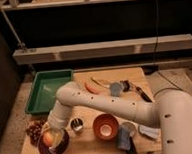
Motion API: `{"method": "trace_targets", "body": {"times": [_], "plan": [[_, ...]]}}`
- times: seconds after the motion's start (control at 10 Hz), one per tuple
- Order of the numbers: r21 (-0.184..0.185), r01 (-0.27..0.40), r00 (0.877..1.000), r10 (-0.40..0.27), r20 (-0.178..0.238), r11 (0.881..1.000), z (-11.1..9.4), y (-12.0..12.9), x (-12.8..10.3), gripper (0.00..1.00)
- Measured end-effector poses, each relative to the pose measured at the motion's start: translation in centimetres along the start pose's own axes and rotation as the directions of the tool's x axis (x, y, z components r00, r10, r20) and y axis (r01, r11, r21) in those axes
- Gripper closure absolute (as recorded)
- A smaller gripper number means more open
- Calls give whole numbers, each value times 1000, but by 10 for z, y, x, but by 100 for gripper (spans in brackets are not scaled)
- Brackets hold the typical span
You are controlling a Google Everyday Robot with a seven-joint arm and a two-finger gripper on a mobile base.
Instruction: Place apple in purple bowl
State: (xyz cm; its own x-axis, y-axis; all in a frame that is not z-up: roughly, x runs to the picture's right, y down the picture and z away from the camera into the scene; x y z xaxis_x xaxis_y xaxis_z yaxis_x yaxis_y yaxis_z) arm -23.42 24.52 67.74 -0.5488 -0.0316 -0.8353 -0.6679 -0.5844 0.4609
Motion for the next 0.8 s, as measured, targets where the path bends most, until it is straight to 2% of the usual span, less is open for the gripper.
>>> {"method": "trace_targets", "body": {"times": [0.2,0.4,0.6,0.8], "plan": [[0,0,1000,0,0,1000,0,0,0,96],[0,0,1000,0,0,1000,0,0,0,80],[0,0,1000,0,0,1000,0,0,0,55],[0,0,1000,0,0,1000,0,0,0,37]]}}
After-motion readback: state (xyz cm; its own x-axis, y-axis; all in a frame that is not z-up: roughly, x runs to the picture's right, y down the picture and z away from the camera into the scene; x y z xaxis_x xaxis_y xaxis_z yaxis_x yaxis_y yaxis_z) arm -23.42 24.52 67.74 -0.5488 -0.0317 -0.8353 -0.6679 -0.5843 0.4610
